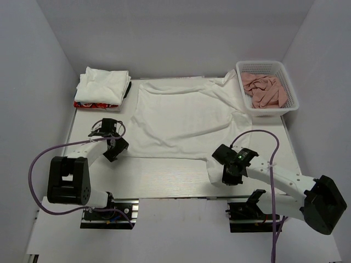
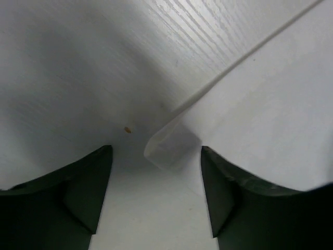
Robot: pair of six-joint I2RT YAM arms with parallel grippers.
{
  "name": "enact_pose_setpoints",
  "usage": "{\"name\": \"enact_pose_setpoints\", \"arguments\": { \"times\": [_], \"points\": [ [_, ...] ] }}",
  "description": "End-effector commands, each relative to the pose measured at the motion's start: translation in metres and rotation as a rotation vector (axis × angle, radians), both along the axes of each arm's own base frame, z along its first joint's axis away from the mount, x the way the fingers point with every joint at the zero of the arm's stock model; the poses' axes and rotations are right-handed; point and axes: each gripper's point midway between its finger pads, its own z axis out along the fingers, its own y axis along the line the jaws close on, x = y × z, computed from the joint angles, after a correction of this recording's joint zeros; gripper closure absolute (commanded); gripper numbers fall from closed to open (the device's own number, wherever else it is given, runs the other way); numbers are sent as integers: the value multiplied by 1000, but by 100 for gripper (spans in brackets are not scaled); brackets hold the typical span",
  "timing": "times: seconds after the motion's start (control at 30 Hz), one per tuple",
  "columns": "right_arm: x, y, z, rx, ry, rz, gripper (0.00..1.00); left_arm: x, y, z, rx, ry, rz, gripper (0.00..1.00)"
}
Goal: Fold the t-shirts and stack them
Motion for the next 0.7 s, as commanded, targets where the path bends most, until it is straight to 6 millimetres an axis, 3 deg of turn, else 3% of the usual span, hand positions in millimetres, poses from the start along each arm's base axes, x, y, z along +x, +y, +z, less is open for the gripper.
{"name": "enact_pose_setpoints", "arguments": {
  "times": [0.0,0.07,0.13,0.23,0.33,0.37,0.4,0.47,0.5,0.57,0.67],
  "points": [
    [9,-4,8,-40,-21,-30,100,6,-8,-10,-44,0,-22,31],
    [15,-5,12,-55,-41,-37,100,11,-13,-11,-66,-16,-47,61],
    [27,-4,18,-48,-94,-53,100,10,-15,-14,-74,-4,-50,97],
    [60,10,44,23,-252,-98,100,11,-27,-13,-136,-15,-94,100],
    [108,23,109,116,-522,-110,100,30,-31,24,-149,-124,-122,100],
    [120,12,131,86,-627,-139,100,39,-33,46,-138,-169,-131,100],
    [134,17,170,111,-719,-121,100,47,-28,78,-108,-262,-119,100],
    [145,3,206,61,-834,-140,100,66,-20,134,-71,-418,-98,100],
    [152,3,246,98,-922,-149,100,70,-19,159,-64,-488,-93,100],
    [156,3,278,112,-996,-127,100,71,-15,232,-55,-678,-81,100],
    [150,-7,370,214,-1196,-113,100,59,-7,324,-22,-892,-69,100]
  ]
}}
